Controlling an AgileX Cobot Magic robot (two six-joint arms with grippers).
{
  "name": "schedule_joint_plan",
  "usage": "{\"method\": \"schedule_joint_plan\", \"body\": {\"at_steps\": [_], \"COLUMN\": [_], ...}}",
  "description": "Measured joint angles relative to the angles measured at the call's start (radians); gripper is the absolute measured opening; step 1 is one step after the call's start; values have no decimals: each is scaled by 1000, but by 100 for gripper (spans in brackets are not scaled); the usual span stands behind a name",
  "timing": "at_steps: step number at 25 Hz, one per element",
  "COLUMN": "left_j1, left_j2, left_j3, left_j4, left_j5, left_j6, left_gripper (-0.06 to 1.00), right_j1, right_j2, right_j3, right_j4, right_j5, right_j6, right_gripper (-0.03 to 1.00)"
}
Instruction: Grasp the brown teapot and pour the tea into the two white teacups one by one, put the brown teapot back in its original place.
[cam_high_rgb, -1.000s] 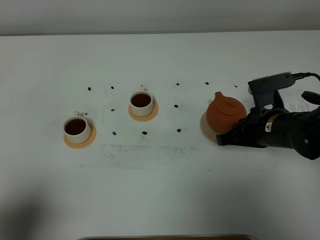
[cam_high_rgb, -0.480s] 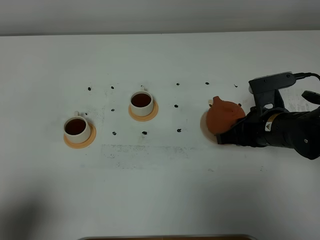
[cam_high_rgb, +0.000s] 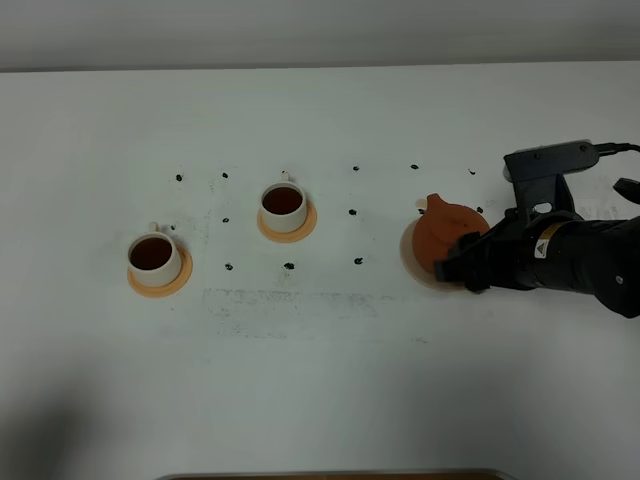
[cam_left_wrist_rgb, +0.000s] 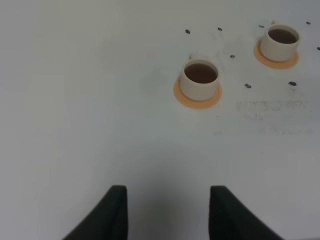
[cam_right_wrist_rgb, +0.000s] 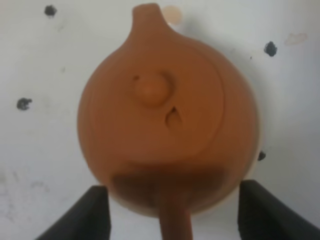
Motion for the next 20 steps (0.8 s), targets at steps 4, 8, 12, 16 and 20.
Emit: {"method": "schedule_joint_plan", "body": {"at_steps": [4, 8, 12, 16, 20], "left_j1": [0, 0, 0, 0, 0], "left_j2": [0, 0, 0, 0, 0], "left_j3": [0, 0, 0, 0, 0], "left_j4": [0, 0, 0, 0, 0], "left_j5": [0, 0, 0, 0, 0], "left_j6": [0, 0, 0, 0, 0], "left_gripper": [41, 41, 41, 41, 41], "right_j1": [0, 0, 0, 0, 0], "right_j2": [-94, -219, -350, -473, -529], "right_j3": [0, 0, 0, 0, 0], "right_j4": [-11, -12, -12, -11, -11], "right_j5": [23, 47, 58, 61, 40], "right_j6": [0, 1, 1, 2, 2], "right_gripper": [53, 49, 44, 39, 35]}}
